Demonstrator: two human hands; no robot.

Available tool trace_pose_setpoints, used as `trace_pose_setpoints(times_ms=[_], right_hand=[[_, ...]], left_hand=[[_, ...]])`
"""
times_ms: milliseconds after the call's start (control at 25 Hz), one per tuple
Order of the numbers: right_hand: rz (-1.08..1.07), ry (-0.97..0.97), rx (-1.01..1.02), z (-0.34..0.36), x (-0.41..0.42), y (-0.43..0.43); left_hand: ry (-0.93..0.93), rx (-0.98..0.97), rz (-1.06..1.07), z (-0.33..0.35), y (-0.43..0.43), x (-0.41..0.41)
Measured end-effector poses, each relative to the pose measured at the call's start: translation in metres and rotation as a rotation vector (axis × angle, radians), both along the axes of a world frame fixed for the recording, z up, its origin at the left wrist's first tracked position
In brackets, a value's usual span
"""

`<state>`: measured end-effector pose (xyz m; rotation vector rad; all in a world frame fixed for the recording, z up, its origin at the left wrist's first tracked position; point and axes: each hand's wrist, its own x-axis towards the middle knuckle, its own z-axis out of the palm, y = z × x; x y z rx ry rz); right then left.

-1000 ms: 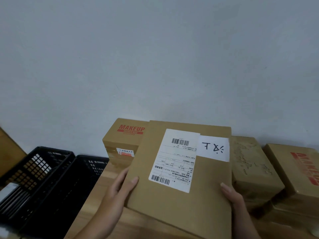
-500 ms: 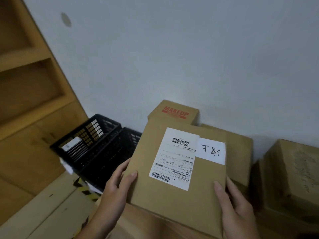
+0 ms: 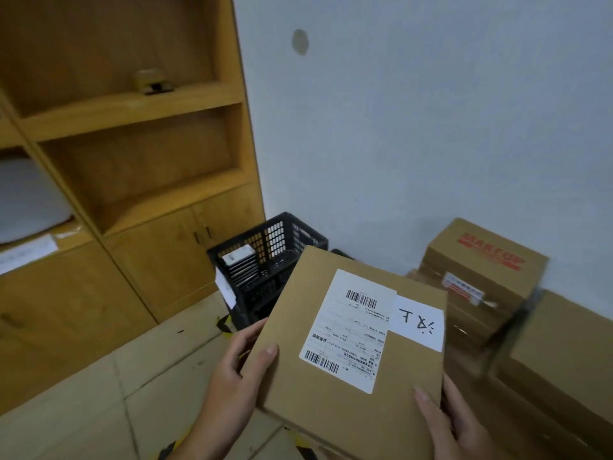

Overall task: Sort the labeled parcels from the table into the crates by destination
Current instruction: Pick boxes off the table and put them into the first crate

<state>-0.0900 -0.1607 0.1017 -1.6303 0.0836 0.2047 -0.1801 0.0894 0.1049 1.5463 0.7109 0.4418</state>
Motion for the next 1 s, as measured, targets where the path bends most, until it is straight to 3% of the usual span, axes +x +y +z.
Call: trace_pose_setpoints(times_ms=[320, 440, 640, 1000], right_hand=[[0.152, -0.127, -0.089, 0.001, -0.031, 0.143], [0.256, -0.072, -0.05, 0.007, -0.035, 0.18], [0.198, 0.043, -0.038, -0.005, -0.008, 0.255], [0.306, 0.12, -0.032, -0.036, 0.078, 0.406]], left_hand=[[-0.005, -0.011, 0.077, -0.021, 0.129, -0.051], [-0.02, -0.01, 0.105, -0.026, 0.163, -0.059], [0.001, -0.021, 0.199, -0.034, 0.217, -0.054], [0.078, 0.057, 0.369, -0.025, 0.344, -0.005]])
